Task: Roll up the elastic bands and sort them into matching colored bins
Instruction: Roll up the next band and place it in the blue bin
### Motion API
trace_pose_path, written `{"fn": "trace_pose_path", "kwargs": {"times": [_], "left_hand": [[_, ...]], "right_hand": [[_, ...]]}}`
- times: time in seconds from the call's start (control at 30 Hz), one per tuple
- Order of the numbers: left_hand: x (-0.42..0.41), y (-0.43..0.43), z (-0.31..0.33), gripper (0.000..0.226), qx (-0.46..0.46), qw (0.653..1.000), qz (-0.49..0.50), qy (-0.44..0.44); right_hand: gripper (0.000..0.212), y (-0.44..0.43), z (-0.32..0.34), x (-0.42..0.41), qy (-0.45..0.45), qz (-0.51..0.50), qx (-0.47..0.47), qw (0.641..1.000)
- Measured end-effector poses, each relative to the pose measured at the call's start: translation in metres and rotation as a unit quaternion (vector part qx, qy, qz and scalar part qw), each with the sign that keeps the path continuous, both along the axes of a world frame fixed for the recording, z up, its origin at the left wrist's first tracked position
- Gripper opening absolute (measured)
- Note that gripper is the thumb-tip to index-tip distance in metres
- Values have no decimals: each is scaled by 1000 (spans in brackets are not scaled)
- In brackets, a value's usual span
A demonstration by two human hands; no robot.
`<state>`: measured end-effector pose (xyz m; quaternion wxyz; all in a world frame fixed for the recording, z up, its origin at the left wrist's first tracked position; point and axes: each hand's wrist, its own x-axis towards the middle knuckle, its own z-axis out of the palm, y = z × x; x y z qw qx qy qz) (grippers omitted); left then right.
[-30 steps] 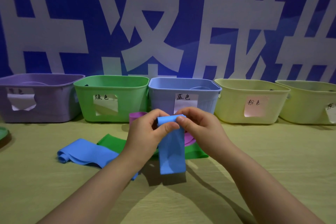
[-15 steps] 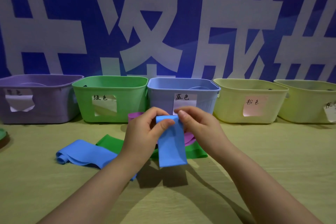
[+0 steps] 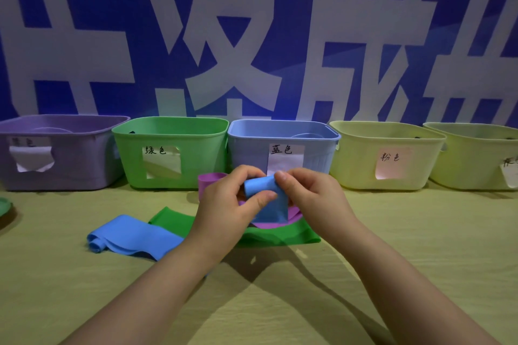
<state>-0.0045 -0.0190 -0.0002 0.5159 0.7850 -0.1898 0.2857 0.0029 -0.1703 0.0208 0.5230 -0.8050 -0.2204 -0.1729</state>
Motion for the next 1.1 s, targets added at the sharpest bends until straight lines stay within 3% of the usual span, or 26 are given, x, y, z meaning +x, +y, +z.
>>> {"fn": "trace_pose_path", "kwargs": {"times": [0.07,0.13,0.27,0.43,0.6,0.87,0.93,1.03,1.1], "left_hand": [[0,1,1,11,8,1000,-8,-1],[3,2,1,13,5,1000,-20,15],[6,2,-2,39,-27,994,-90,63],[4,-2,-2,24,-37,990,-92,100],[1,-3,-2,22,20,999,-10,40],[1,0,-1,14,10,999,-1,32],[2,1,-1,26,8,1000,-4,25],[3,1,-1,47,19,1000,-1,17],[3,2,-2,55,22,1000,-5,15]], "right_hand": [[34,0,0,-1,5,12,29,1000],[8,0,0,-2,12,42,63,997],[14,1,0,-3,2,72,63,995],[21,0,1,0,-8,15,62,998],[12,0,0,-1,-9,0,43,999],[6,-1,1,-2,38,50,51,997],[18,-2,1,-2,55,58,44,996],[4,-2,2,-2,65,69,65,993],[11,-1,2,-2,66,64,65,994]]}}
